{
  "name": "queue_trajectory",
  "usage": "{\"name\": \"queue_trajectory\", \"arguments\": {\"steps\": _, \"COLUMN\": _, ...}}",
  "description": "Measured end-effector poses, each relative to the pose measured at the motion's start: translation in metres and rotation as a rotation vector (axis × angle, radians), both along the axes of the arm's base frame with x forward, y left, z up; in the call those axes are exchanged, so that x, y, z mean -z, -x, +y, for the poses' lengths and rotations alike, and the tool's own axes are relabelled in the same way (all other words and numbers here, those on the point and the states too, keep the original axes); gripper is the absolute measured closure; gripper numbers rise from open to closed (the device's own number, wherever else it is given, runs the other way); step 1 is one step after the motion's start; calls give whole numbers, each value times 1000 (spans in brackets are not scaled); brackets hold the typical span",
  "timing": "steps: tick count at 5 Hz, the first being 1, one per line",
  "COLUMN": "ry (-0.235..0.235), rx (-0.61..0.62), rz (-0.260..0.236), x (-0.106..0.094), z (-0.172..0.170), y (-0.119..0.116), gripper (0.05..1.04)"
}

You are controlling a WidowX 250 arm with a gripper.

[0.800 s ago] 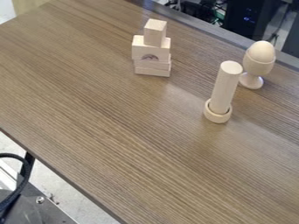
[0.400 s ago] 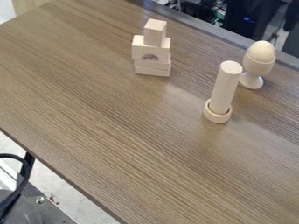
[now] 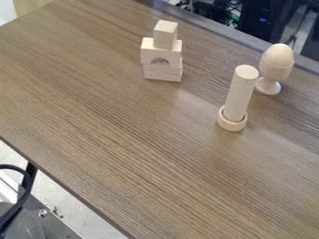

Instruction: Put the round ball in the right table

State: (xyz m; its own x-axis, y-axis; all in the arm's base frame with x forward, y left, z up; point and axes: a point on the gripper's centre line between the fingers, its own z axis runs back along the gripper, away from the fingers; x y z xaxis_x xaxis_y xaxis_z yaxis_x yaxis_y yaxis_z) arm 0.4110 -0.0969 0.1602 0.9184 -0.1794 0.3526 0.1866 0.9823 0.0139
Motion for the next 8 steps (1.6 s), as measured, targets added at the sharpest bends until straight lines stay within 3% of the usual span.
{"name": "queue_trajectory", "arguments": {"steps": 2, "ry": 11, "rx": -50, "rz": 6, "x": 19, "z": 8, "y": -16, "gripper": 83}}
{"name": "queue_trajectory", "arguments": {"steps": 8, "ry": 41, "rx": -108, "rz": 24, "x": 37, "z": 19, "y": -42, "gripper": 83}}
